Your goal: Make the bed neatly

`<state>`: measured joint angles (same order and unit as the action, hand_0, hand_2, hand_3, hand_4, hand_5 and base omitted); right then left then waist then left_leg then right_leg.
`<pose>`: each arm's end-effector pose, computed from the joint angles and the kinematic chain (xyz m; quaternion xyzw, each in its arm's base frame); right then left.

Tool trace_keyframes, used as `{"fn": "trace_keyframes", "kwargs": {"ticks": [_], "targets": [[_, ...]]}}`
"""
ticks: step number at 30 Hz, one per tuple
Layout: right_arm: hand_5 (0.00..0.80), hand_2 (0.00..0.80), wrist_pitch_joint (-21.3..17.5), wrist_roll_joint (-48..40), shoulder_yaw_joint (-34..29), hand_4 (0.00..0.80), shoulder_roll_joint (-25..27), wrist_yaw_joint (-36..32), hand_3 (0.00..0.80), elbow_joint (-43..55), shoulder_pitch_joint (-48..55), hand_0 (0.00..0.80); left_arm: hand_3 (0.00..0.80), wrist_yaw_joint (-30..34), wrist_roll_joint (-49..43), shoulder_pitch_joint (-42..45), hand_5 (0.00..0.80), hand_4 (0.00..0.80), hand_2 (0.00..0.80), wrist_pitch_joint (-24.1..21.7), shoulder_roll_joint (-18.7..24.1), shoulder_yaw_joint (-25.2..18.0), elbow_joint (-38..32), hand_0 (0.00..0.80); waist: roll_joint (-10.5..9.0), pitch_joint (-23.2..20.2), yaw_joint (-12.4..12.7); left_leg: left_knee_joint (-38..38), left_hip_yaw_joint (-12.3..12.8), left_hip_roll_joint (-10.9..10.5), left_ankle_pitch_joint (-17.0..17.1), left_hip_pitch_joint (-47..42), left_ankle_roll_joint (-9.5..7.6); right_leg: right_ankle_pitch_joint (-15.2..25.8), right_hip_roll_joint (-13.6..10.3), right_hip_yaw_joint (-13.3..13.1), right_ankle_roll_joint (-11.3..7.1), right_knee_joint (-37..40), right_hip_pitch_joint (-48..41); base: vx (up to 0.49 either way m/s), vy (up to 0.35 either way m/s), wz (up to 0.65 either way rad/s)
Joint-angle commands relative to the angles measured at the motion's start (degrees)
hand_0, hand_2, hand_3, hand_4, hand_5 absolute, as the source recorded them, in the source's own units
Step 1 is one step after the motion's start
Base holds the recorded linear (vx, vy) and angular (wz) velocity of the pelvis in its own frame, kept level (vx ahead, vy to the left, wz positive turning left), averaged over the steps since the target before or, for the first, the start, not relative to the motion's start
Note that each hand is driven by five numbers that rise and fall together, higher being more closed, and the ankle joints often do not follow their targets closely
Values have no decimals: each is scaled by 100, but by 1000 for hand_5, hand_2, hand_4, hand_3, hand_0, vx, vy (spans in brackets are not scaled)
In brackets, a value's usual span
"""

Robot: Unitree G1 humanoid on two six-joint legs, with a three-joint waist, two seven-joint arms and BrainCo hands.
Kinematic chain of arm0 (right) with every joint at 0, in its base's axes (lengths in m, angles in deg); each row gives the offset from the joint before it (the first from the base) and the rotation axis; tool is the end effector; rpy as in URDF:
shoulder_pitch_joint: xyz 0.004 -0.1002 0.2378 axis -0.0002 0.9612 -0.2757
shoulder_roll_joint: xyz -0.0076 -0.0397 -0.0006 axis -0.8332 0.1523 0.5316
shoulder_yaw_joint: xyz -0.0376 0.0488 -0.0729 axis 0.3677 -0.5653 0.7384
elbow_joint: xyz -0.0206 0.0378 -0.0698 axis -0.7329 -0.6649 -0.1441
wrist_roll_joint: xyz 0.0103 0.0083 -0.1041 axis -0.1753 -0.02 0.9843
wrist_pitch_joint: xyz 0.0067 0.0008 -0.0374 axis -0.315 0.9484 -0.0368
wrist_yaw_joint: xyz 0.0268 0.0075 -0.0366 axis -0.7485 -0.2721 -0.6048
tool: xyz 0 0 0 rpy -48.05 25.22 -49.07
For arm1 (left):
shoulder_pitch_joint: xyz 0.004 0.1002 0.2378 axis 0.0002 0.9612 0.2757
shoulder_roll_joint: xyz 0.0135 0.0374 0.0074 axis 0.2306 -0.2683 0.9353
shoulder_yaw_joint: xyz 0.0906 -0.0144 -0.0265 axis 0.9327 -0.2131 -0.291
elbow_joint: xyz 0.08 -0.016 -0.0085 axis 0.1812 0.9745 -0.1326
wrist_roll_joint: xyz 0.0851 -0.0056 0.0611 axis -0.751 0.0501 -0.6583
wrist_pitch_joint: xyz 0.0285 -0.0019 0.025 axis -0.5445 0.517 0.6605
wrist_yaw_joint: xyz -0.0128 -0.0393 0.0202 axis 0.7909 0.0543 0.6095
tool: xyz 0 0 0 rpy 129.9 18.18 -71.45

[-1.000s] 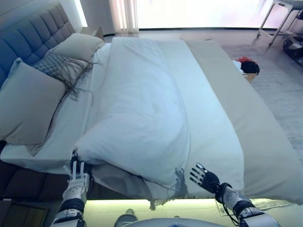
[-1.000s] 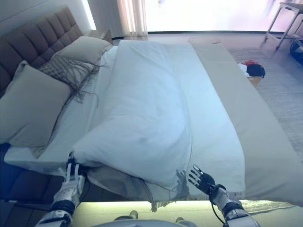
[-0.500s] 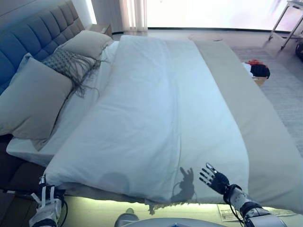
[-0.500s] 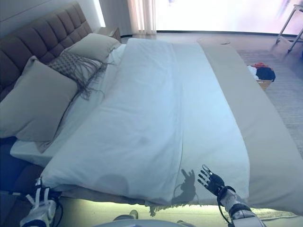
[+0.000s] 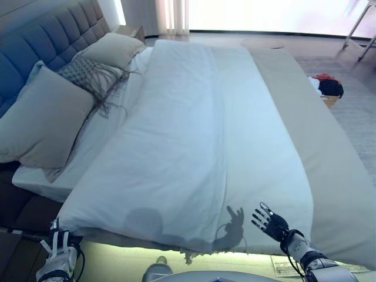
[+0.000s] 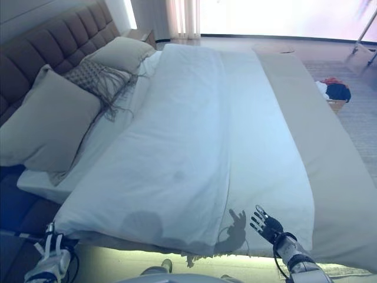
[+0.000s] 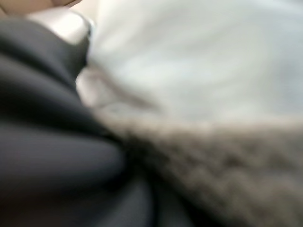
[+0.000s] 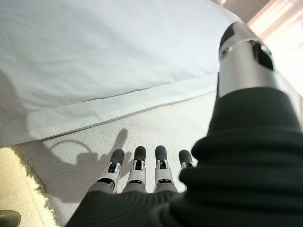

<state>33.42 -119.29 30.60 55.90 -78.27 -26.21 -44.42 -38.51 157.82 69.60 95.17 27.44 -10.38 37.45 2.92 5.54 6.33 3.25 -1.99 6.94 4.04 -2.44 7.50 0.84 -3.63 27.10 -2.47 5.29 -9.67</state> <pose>0.1438 -0.2753 -0.0724 0.2976 0.3876 -0.0956 0.8672 0.1147 0.3307 -0.0537 -0.6252 0.0590 0.3656 0.6871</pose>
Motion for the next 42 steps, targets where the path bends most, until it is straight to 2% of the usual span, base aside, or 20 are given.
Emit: {"fn": "trace_keyframes", "kwargs": {"ticks": [1, 2, 3, 4, 6, 8, 9, 12, 15, 19, 20, 21, 22, 24, 26, 29, 31, 36, 39, 42], "targets": [[0, 0, -267, -363, -371, 0, 295, -103, 0, -130, -6, 0, 800, -29, 667, 474, 800, 800, 800, -1086, 1116, -832, -184, 800, -41, 188, 660, -218, 759, 181, 420, 481, 375, -577, -399, 239, -178, -459, -304, -114, 42, 62], [0, 0, -260, -396, -399, 0, 363, -136, 0, -61, 28, 0, 800, -51, 699, 444, 800, 800, 800, -1097, 1011, -753, -262, 800, -99, 295, 600, -780, 699, 157, 293, 565, 346, -555, -483, 198, -162, -563, -234, -253, 109, 64], [0, 0, -209, -291, -366, 0, 416, -167, 0, -11, -55, 0, 800, 10, 805, 495, 800, 800, 800, -1140, 931, -724, -227, 800, -156, 402, 575, -1461, 537, 29, 121, 686, 203, -433, -654, 163, -145, -698, -52, -317, 224, 49], [0, 0, -150, -210, -312, 0, 449, -153, 0, -5, -194, 0, 800, 122, 919, 529, 800, 800, 800, -1177, 875, -697, -114, 800, -165, 448, 513, -1797, 454, -10, -13, 729, 143, -424, -757, 23, -148, -849, 104, -274, 309, 15], [0, 0, -203, -118, -279, 0, 408, -108, 0, -55, -326, 0, 800, 319, 1078, 566, 800, 800, 800, -1182, 732, -643, 109, 800, -90, 512, 366, -1436, 516, -9, -400, 439, -27, -406, -905, -177, -236, -1162, 388, -115, 335, -46], [0, 0, -235, -107, -452, 0, 354, -159, 0, -170, -297, 0, 800, 407, 905, 550, 800, 800, 800, -1142, 549, -509, 76, 800, -19, 569, 279, -1284, 714, -6, -438, 284, -69, -331, -971, -279, -325, -1189, 440, -67, 255, -45], [0, 0, -223, -79, -539, 0, 338, -162, 0, -213, -270, 0, 800, 395, 647, 506, 800, 800, 800, -1082, 493, -446, 21, 800, -27, 605, 276, -1300, 742, -57, -564, 256, -81, -216, -1059, -309, -396, -1117, 419, -76, 220, -4], [0, 0, -157, -122, -655, 0, 302, -73, 0, -246, -235, 0, 800, 413, 37, 368, 800, 800, 800, -752, 528, -160, 99, 800, 1, 658, 238, -1150, 960, -158, -724, 121, -162, 153, -1329, -227, -608, -887, 374, -72, 219, 20], [0, 0, -110, -133, -750, 0, 286, -64, 0, -155, -212, 0, 800, 402, -169, 297, 800, 800, 800, -545, 633, -9, 233, 800, -18, 724, 180, -1278, 1069, -259, -909, 160, -237, 437, -1568, -281, -752, -705, 460, -99, 189, 37], [0, 0, -126, -51, -800, 0, 245, -130, 0, -28, -196, 0, 800, 406, -208, 286, 800, 800, 800, -418, 578, 55, 289, 800, -90, 868, 140, -1647, 1264, -323, -1186, 286, -330, 682, -1822, -305, -845, -603, 564, -124, 190, 16], [0, 0, -135, -68, -807, 0, 249, -120, 0, 5, -199, 0, 621, 365, -206, 283, 621, 621, 621, -396, 555, 70, 300, 621, -112, 915, 126, -1769, 1308, -333, -1275, 339, -365, 728, -1899, -336, -866, -634, 625, -124, 158, -7], [0, 0, -142, -96, -824, 0, 255, -109, 0, 26, -191, 0, 60, 311, -202, 264, 60, 60, 60, -382, 536, 81, 339, 60, -145, 958, 107, -1874, 1344, -352, -1351, 393, -403, 785, -1962, -375, -891, -648, 674, -125, 144, -9], [0, 0, -145, -116, -839, 0, 257, -114, 0, 36, -172, 0, 0, 238, -232, 235, 0, 0, 0, -390, 523, 95, 384, 0, -177, 989, 88, -1950, 1349, -375, -1405, 443, -433, 829, -1991, -429, -910, -646, 707, -111, 109, -9], [0, 0, -132, -134, -876, 0, 256, -160, 0, 40, -154, 0, 0, 117, -306, 154, 0, 0, 0, -343, 484, 158, 420, 0, -229, 1036, 63, -2055, 1301, -453, -1487, 531, -490, 897, -2036, -548, -923, -687, 781, -106, 93, 3], [0, 0, -105, -146, -886, 0, 249, -229, 0, 46, -147, 0, 0, 12, -395, 101, 0, 0, 0, -344, 450, 240, 430, 0, -239, 1072, 30, -2064, 1234, -525, -1513, 551, -576, 688, -1949, -661, -858, -1106, 928, -99, 142, 21], [0, 0, 42, -215, -818, 0, 244, -243, 0, 184, -92, 0, 0, -156, -403, 180, 0, 0, 0, -362, 396, 279, 376, 0, -176, 1072, -21, -1942, 1188, -547, -1413, 508, -705, -77, -1488, -726, -638, -2102, 1204, -81, 133, 24], [0, 0, 26, -244, -770, 0, 204, -279, 0, 169, -48, 0, 0, -201, -416, 199, 0, 0, 0, -396, 328, 304, 382, 0, -185, 1015, -21, -1825, 1162, -601, -1320, 507, -738, -432, -1184, -715, -511, -2158, 1212, -61, 13, -1], [0, 0, -95, -272, -874, 0, 155, -403, 0, -95, -119, 0, 0, -277, -517, 174, 0, 0, 0, -351, 293, 382, 448, 0, -237, 957, -23, -1416, 1088, -700, -1100, 381, -686, 19, -1094, -777, -554, -1879, 1271, -29, -67, 0], [0, 0, -23, -236, -946, 0, 160, -426, 0, -154, -92, 0, 0, -300, -570, 344, 0, 0, 0, -251, 317, 273, 573, 0, -211, 836, -5, -960, 1048, -662, -957, 118, -626, 46, -979, -723, -598, -1507, 1084, 59, -58, 3], [0, 0, -22, -183, -1028, 0, 66, -485, 0, -179, 28, 0, 0, -337, -681, 515, 0, 0, 0, -350, 191, 180, 624, 0, -248, 620, 35, -503, 965, -678, -759, -46, -583, 121, -855, -706, -612, -1032, 901, 81, -68, -2]]}}
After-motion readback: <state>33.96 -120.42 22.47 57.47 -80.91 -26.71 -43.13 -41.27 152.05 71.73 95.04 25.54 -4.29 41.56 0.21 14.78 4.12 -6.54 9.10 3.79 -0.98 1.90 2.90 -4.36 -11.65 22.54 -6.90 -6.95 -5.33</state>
